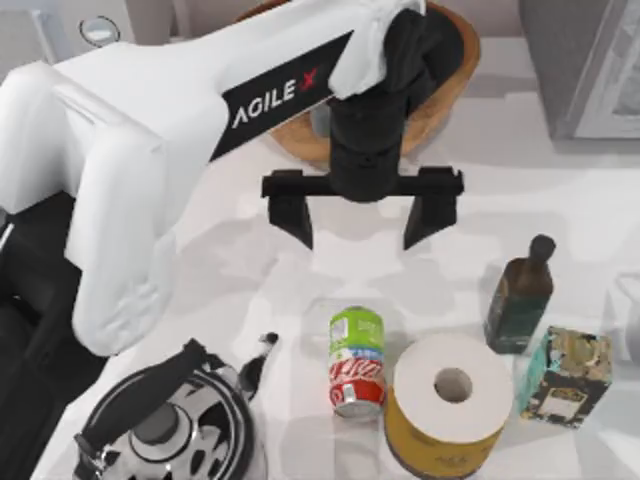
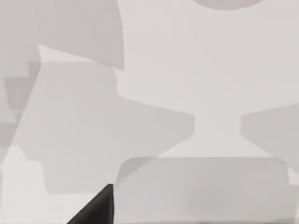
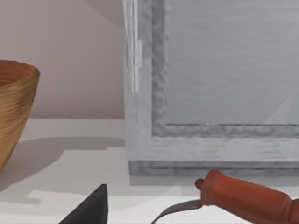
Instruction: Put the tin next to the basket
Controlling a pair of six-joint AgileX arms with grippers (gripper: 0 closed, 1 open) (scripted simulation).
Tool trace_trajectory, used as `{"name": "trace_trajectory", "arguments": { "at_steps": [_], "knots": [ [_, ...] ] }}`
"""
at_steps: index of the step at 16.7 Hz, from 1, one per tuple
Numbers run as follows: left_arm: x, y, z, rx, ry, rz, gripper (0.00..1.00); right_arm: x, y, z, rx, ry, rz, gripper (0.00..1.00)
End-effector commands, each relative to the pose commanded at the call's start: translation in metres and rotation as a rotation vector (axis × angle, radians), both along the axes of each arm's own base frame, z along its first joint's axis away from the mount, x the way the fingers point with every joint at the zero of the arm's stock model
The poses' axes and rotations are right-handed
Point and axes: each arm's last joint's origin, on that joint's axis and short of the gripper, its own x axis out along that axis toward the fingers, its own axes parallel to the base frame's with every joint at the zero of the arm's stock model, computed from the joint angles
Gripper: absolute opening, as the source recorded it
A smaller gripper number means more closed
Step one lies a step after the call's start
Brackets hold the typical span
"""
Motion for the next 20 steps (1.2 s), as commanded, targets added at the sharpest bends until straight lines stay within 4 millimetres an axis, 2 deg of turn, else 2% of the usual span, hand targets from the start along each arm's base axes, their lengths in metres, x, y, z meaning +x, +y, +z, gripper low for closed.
{"name": "trace_trajectory", "arguments": {
  "at_steps": [5,12,14,18,20],
  "knots": [
    [-0.001,-0.001,0.0,0.008,0.016,-0.005,1.0,0.0,0.0,0.0,0.0,0.0,0.0,1.0],
    [-0.011,-0.002,-0.013,0.085,0.183,-0.02,1.0,0.0,0.0,0.0,0.0,0.0,0.0,1.0],
    [-0.01,-0.003,-0.004,0.076,0.163,-0.019,1.0,0.0,0.0,0.0,0.0,0.0,0.0,1.0],
    [-0.001,-0.001,0.036,0.008,0.017,-0.003,1.0,0.0,0.0,0.0,0.0,0.0,0.0,1.0],
    [0.0,0.0,0.04,0.0,0.0,-0.001,1.0,0.0,0.0,0.0,0.0,0.0,0.0,1.0]
  ]
}}
